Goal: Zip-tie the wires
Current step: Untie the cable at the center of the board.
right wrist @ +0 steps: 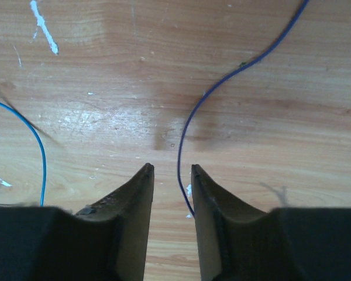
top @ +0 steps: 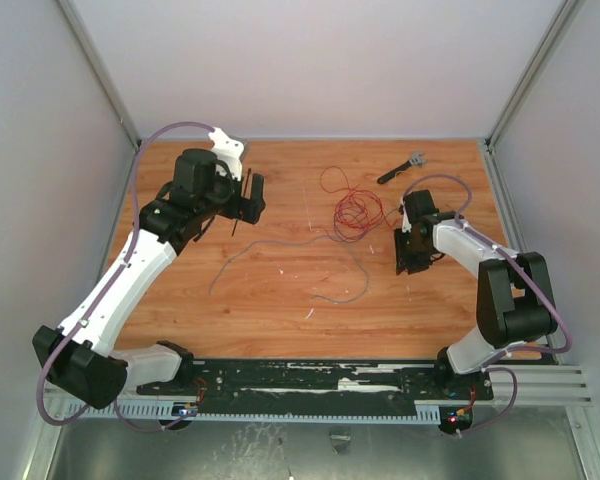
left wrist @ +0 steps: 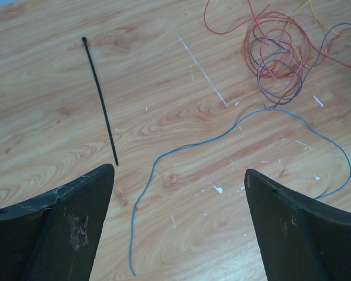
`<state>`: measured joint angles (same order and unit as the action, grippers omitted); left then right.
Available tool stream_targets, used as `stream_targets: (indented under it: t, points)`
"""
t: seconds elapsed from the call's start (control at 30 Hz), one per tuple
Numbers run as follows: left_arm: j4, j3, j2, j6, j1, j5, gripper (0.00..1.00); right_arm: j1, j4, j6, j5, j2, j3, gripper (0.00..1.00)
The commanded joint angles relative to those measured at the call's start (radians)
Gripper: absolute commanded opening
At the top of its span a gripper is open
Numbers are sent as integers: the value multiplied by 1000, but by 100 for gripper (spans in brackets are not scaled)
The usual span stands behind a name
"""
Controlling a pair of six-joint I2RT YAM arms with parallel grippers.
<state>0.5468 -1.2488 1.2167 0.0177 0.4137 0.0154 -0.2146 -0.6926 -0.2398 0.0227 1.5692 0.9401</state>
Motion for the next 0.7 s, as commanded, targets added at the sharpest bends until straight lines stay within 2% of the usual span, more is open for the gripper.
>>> stream_targets:
  t: [0.0, 0.13, 0.37, 0.5, 0.67]
  points:
    - [-36, 5, -26, -22, -1, 23, 98, -11, -30, -8, 5, -11, 39, 28]
    - [-37, 2, -27, -22, -1, 23, 98, -13, -32, 2, 12, -17, 41, 0]
    - [-102, -1, -49, 4, -1, 73, 98, -10, -49, 21, -4, -114, 126, 0]
    - [-217, 13, -58, 38, -3, 171, 98, -10, -62, 24, 52, -162, 358, 0]
    - [-461, 98, -78, 182, -3, 113, 98, -10, 7, 31, 154, -178, 681, 0]
